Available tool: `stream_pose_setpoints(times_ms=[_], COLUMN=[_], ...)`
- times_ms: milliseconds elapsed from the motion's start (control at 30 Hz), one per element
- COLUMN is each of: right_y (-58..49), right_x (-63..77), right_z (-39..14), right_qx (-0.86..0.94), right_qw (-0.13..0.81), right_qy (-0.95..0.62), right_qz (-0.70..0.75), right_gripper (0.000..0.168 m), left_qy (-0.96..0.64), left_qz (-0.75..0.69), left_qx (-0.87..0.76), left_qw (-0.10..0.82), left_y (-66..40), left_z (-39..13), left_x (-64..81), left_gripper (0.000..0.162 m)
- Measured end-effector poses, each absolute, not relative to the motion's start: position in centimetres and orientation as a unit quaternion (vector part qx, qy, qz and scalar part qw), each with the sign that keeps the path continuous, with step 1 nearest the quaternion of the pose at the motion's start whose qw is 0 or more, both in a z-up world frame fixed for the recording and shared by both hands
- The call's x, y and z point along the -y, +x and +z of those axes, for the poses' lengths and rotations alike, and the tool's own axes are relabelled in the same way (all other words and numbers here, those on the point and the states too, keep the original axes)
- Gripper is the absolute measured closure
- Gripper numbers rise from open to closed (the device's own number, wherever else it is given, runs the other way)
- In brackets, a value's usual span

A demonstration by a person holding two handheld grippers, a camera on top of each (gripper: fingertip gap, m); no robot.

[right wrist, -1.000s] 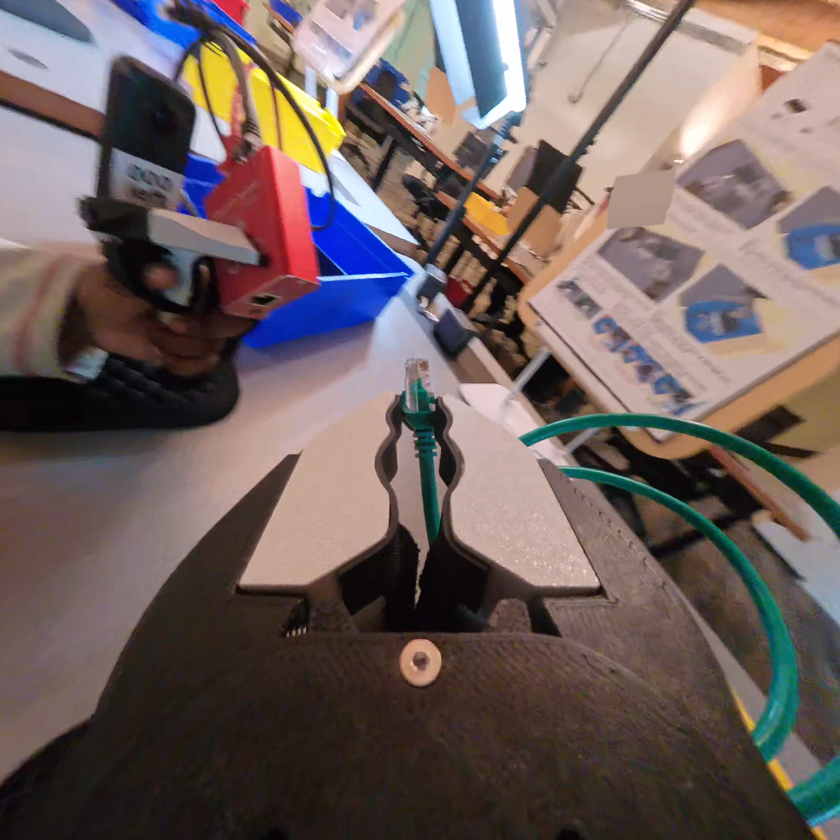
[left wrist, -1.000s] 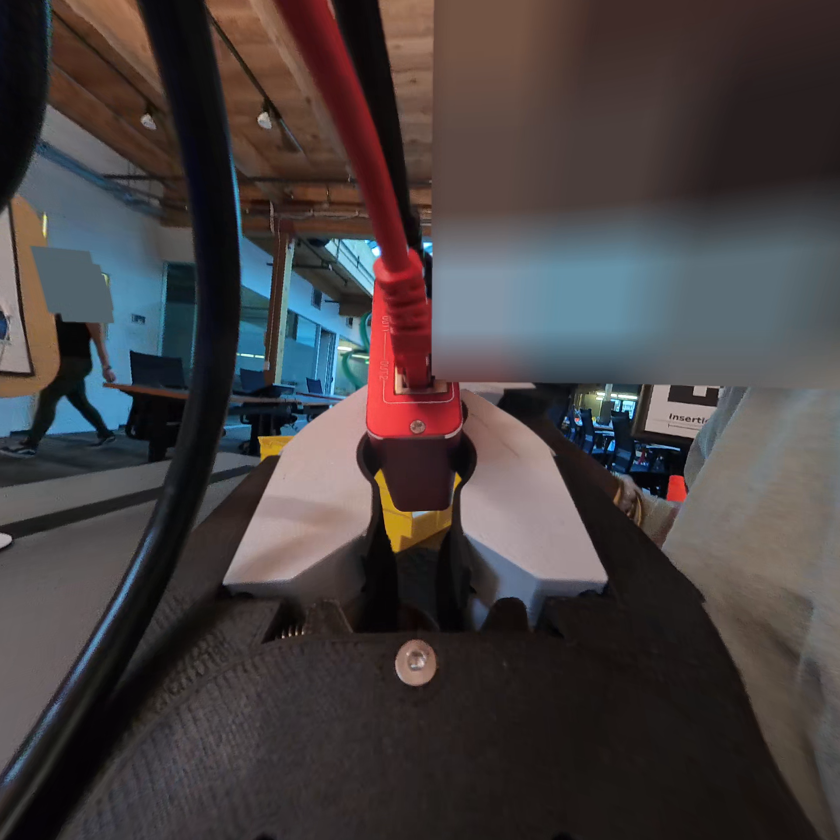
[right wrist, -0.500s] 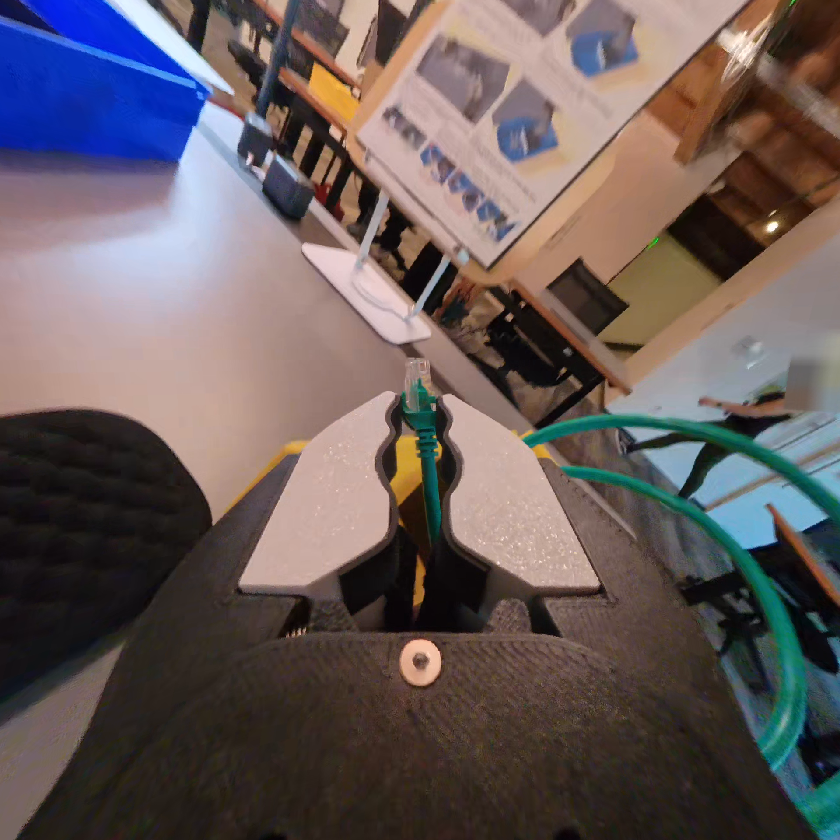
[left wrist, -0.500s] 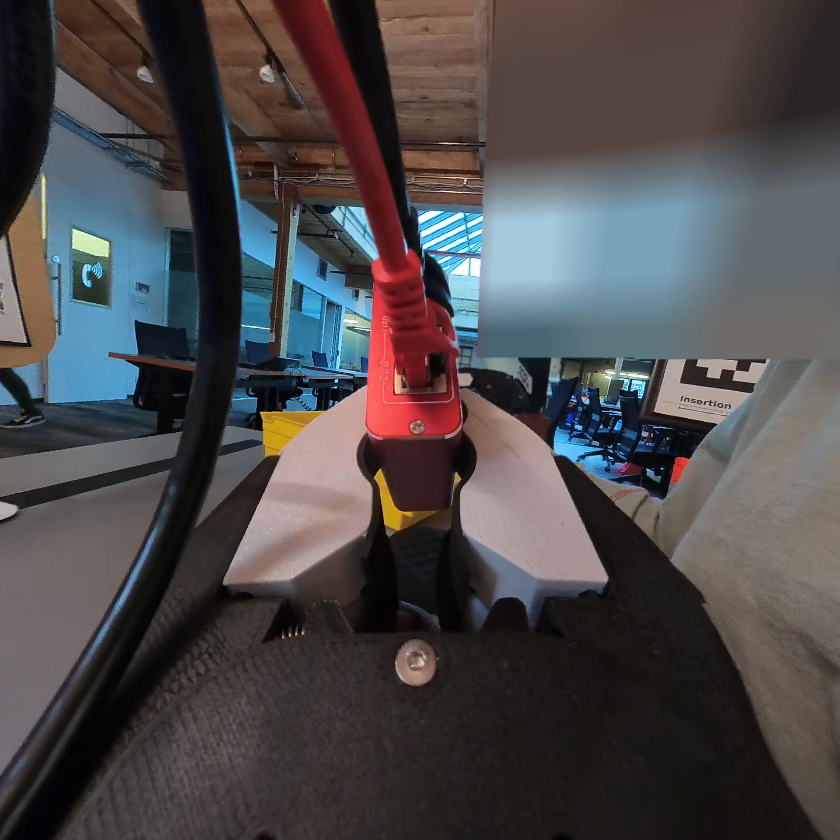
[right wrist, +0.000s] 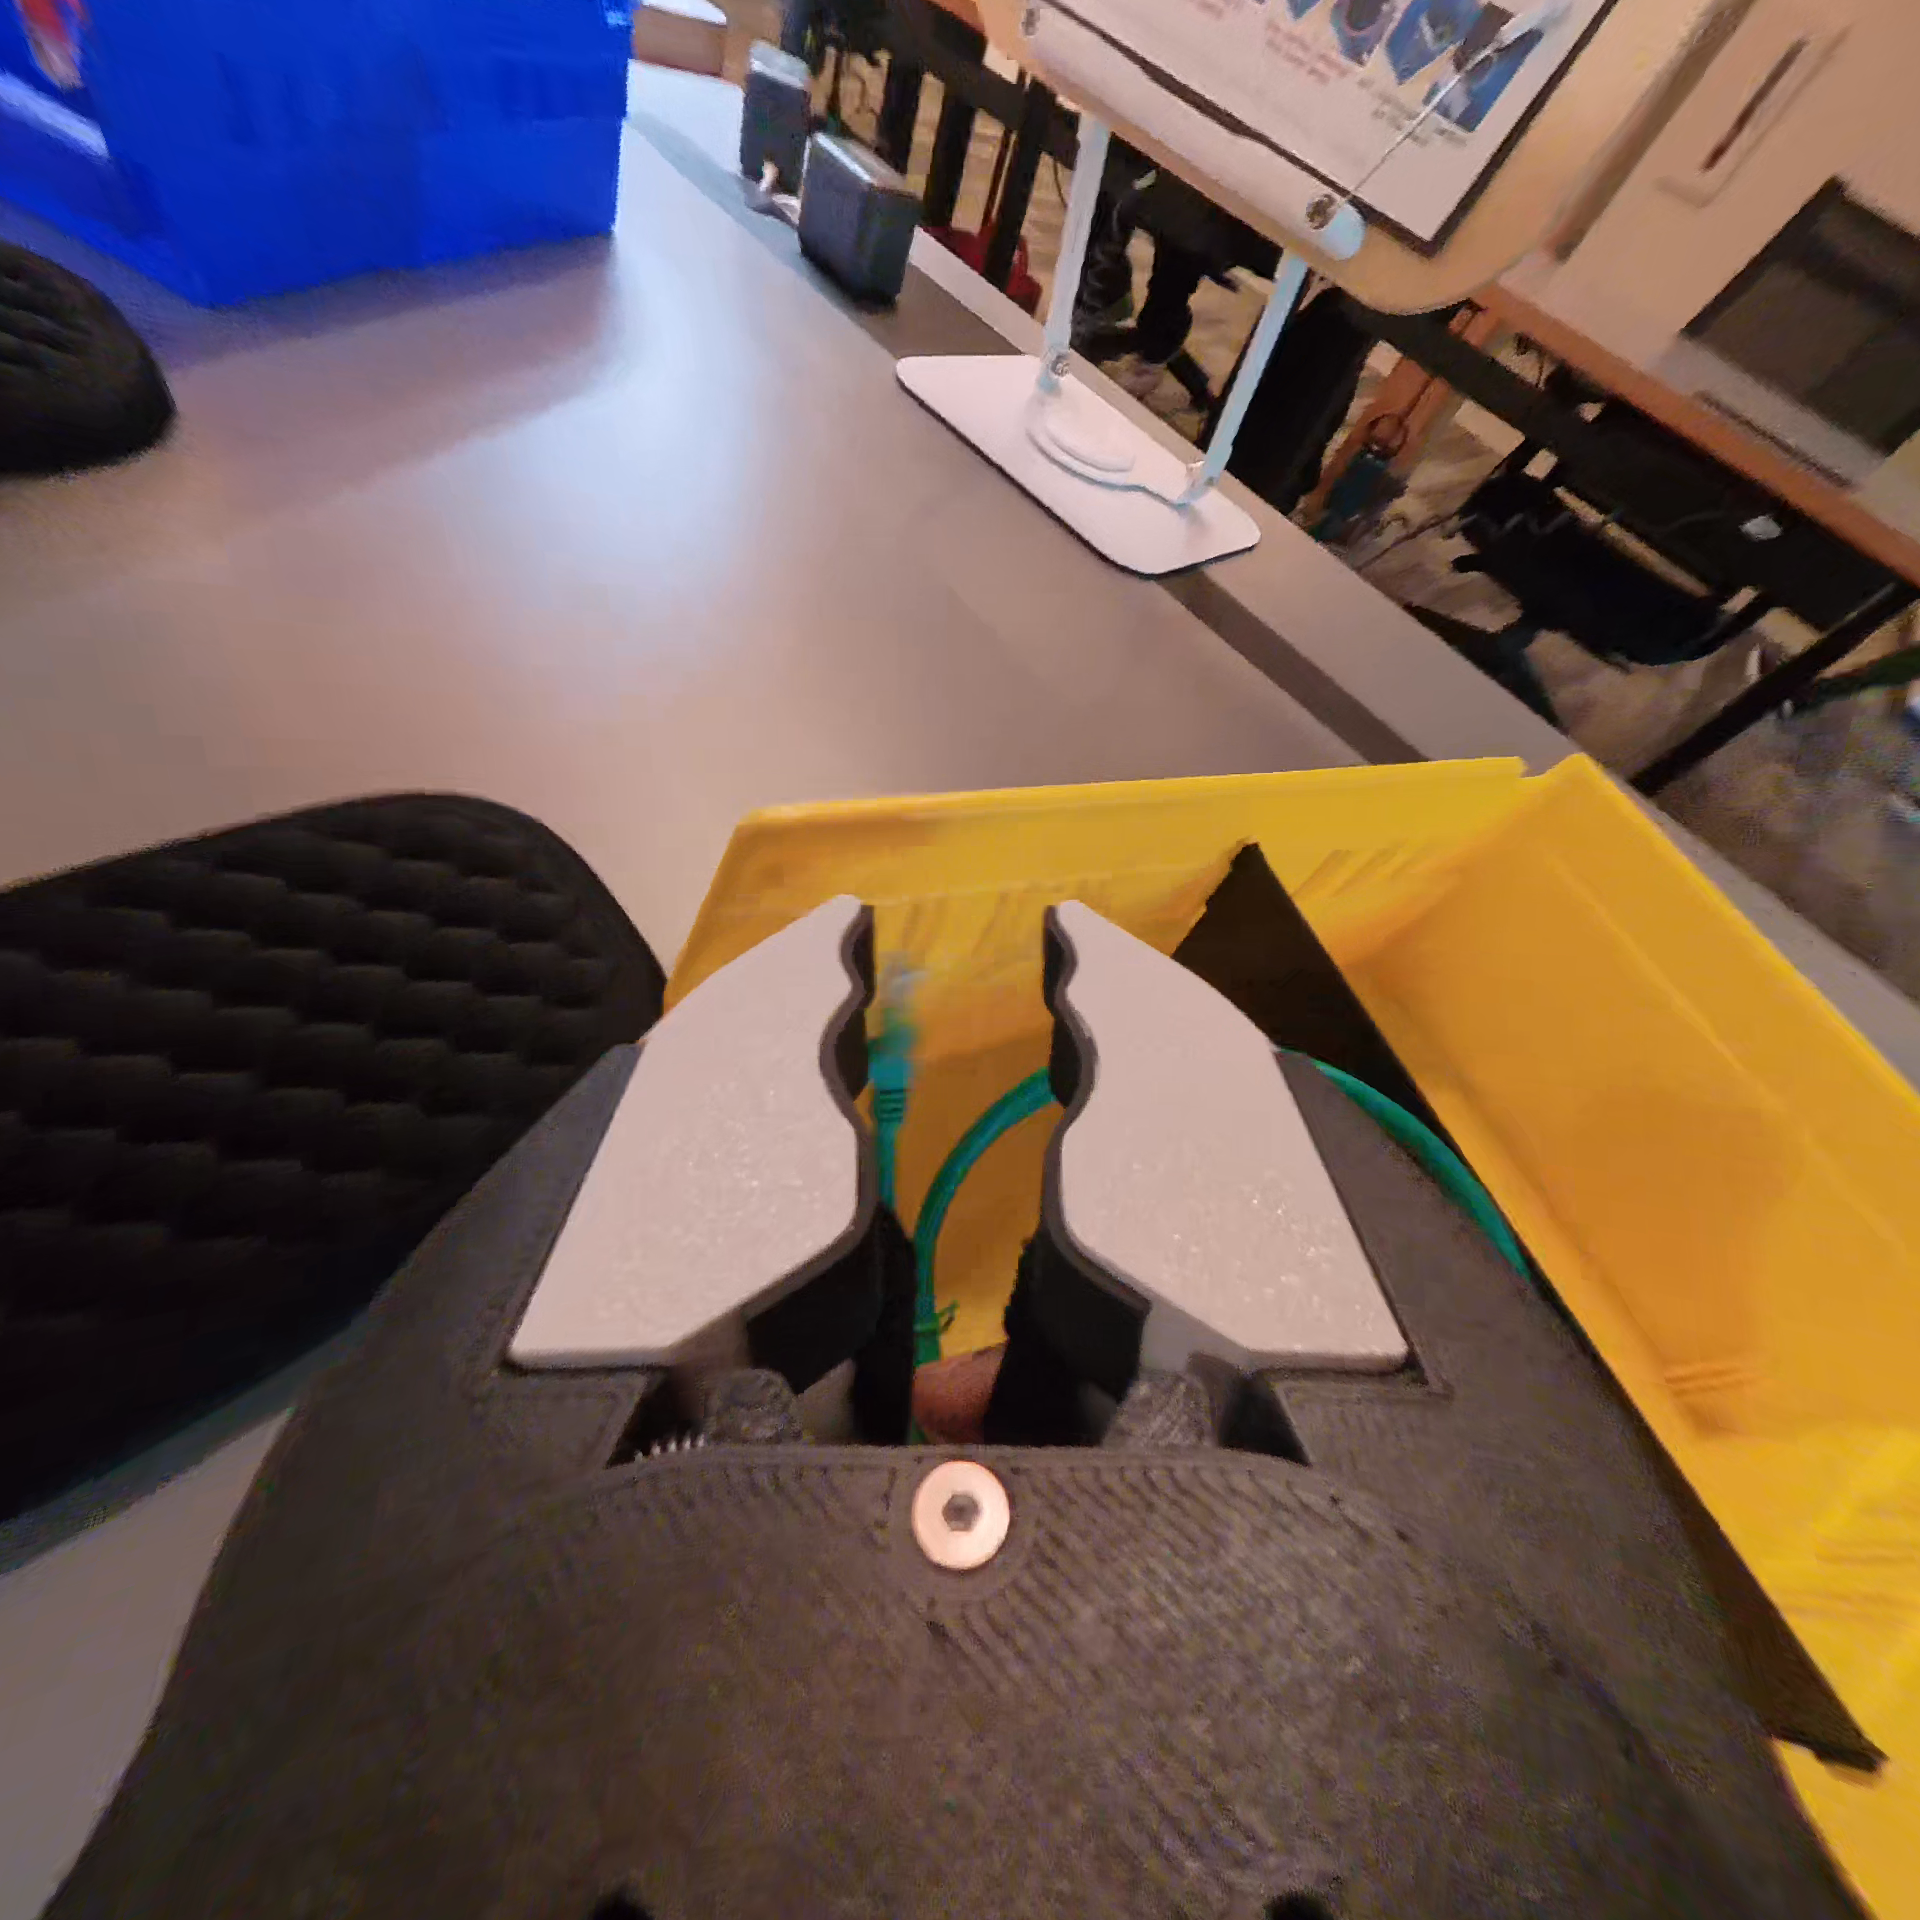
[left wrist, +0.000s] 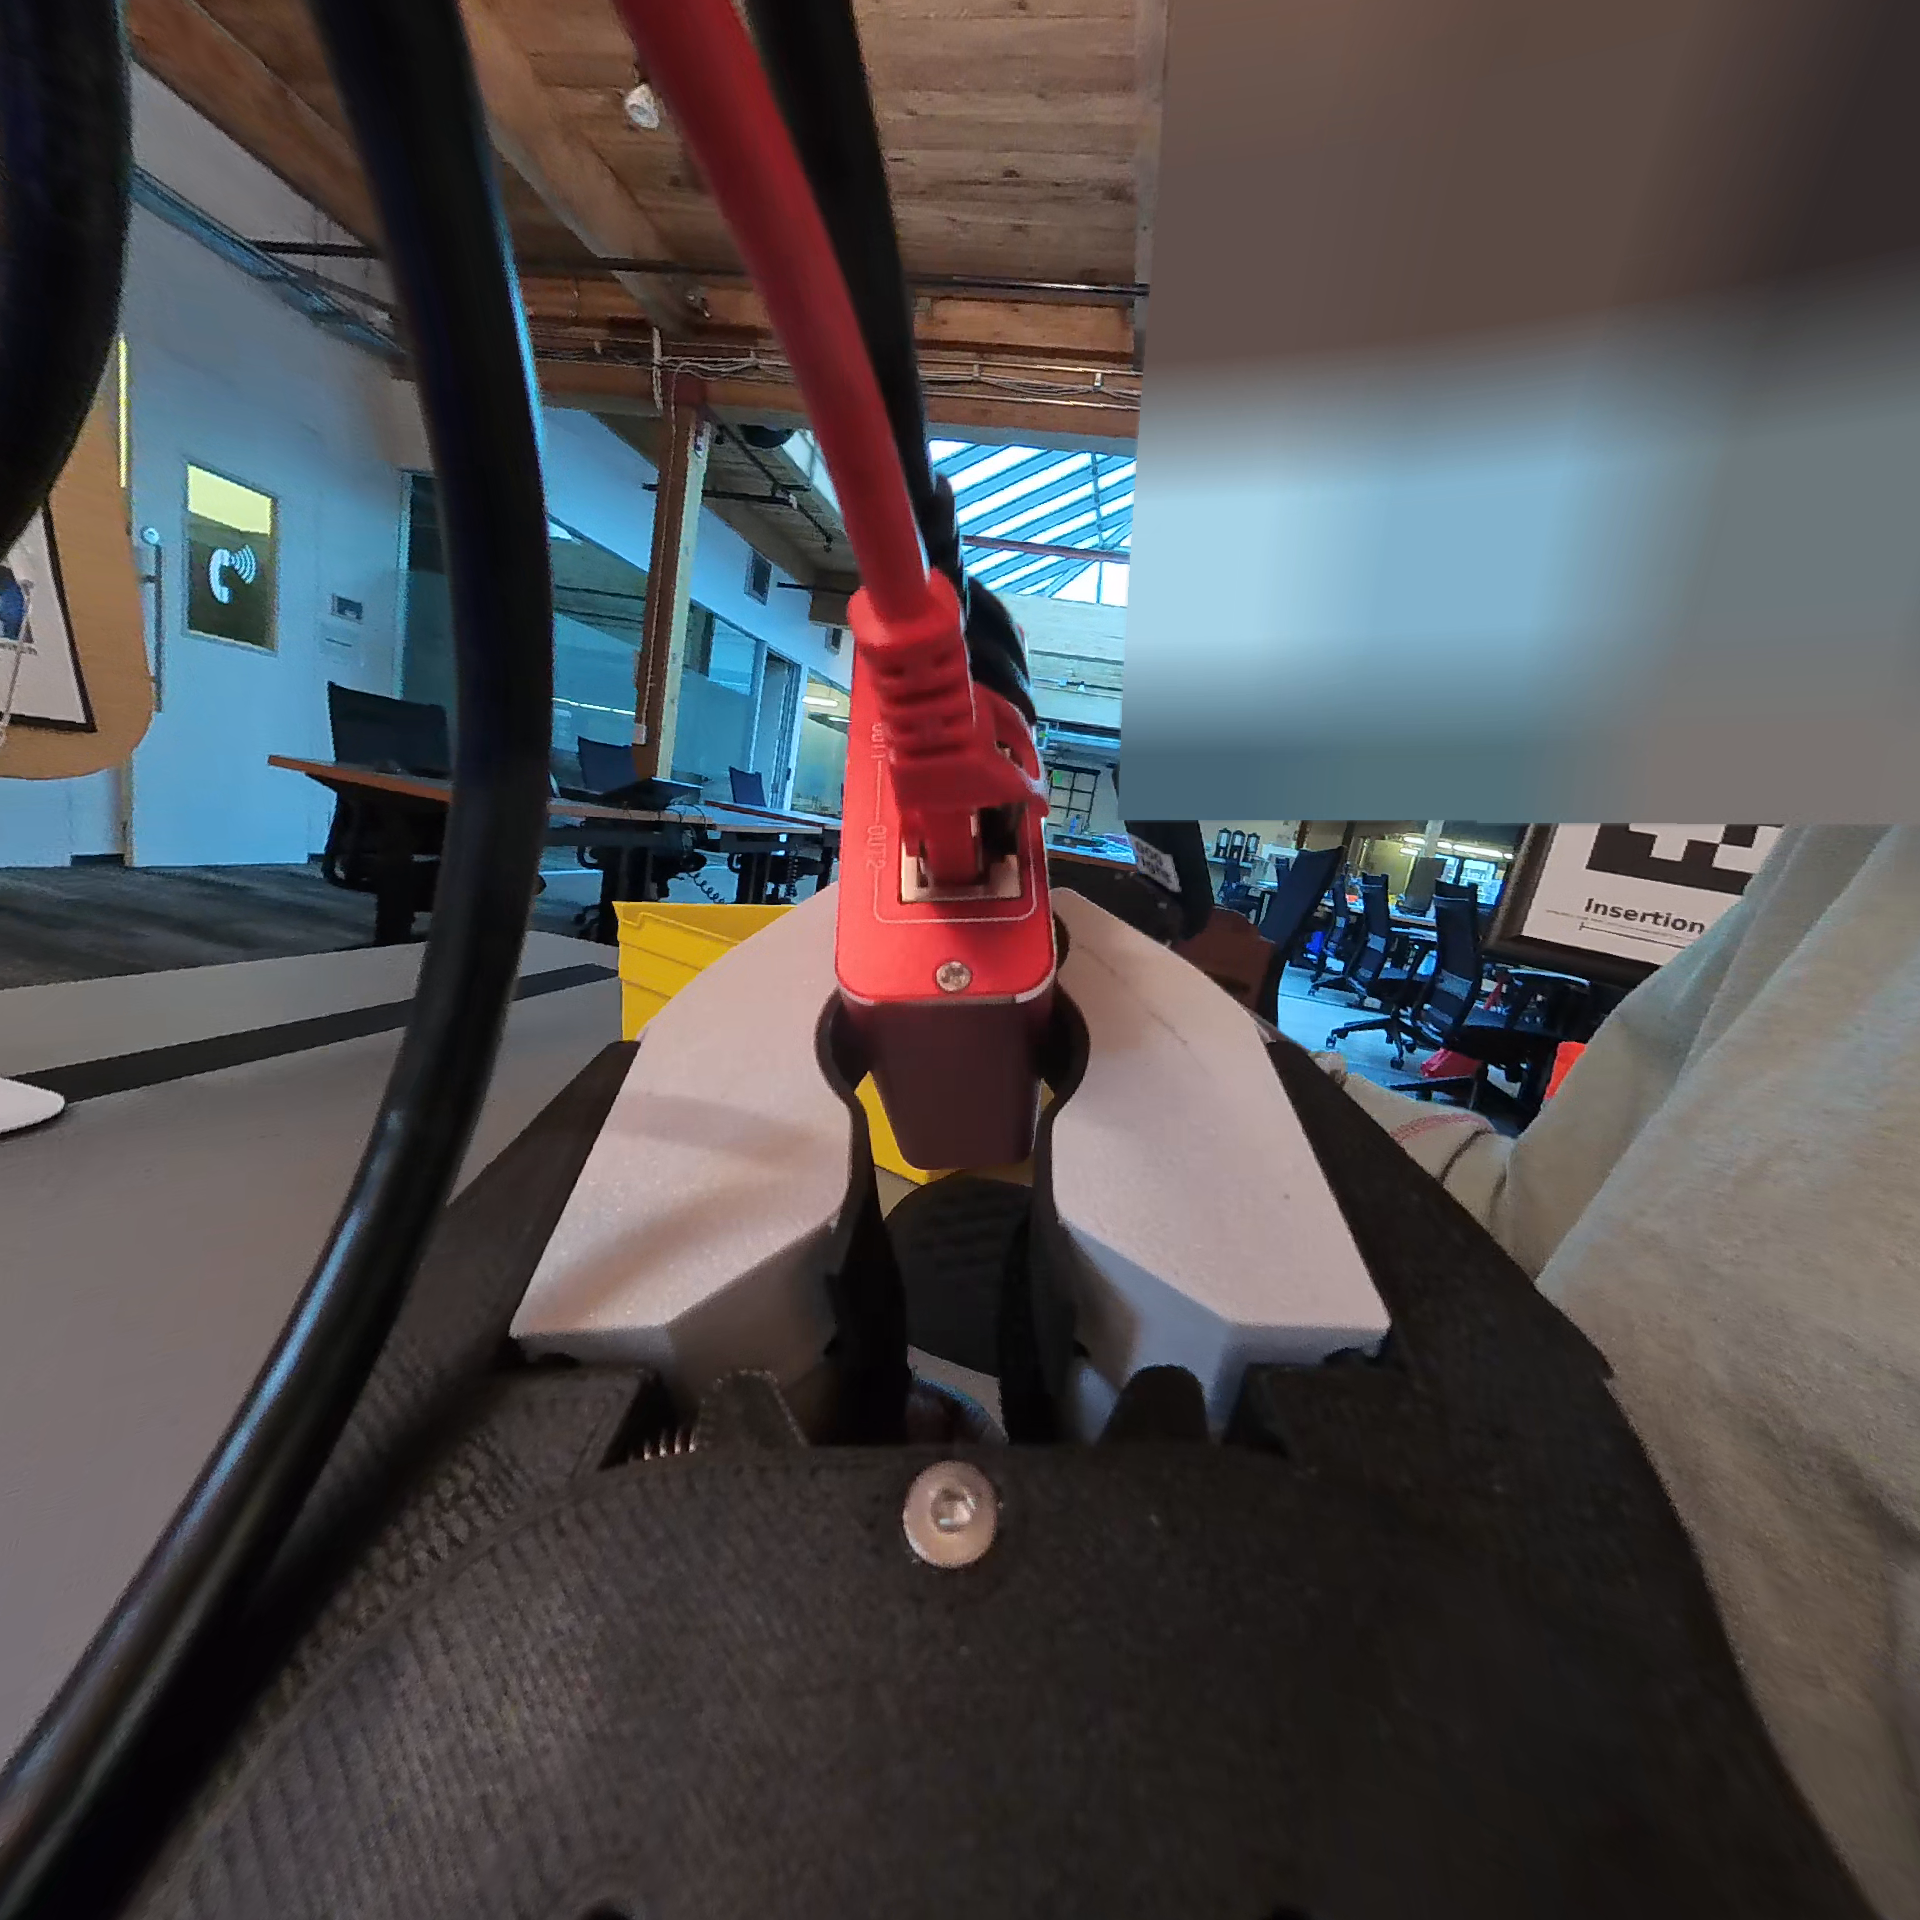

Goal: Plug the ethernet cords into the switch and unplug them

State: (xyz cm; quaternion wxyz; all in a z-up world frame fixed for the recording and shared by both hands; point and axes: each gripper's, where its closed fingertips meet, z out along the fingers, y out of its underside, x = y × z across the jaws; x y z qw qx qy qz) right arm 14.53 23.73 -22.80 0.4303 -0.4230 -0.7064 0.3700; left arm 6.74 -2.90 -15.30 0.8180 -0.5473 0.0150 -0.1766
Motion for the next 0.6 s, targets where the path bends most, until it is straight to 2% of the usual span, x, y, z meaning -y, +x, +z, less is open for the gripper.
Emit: stream_pose_setpoints(times_ms=[67, 267, 367, 467, 600], right_y=[14.7, 15.5, 15.2, 14.1, 11.7], right_x=[-24.1, -24.1, -20.6, -15.4, -7.9], right_z=[-22.1, -17.3, -14.0, -12.2, -13.0], right_qx=[0.695, 0.634, 0.597, 0.588, 0.641], right_qw=[0.428, 0.505, 0.521, 0.487, 0.404], right_qy=[-0.438, -0.429, -0.389, -0.342, -0.286], right_qz=[0.377, 0.400, 0.470, 0.548, 0.586], right_gripper=[0.127, 0.125, 0.122, 0.121, 0.120], left_qy=[-0.545, -0.557, -0.566, -0.584, -0.622], left_qz=[-0.177, -0.180, -0.183, -0.184, -0.188], left_qx=[-0.015, -0.004, 0.002, 0.008, 0.002], left_qw=[0.819, 0.810, 0.804, 0.791, 0.760], left_y=[6.7, 6.5, 6.4, 6.3, 6.8], left_z=[-15.2, -15.7, -16.0, -16.6, -17.9], left_x=[3.0, 2.6, 2.4, 2.0, 1.2], left_gripper=[0.134, 0.134, 0.134, 0.134, 0.134])
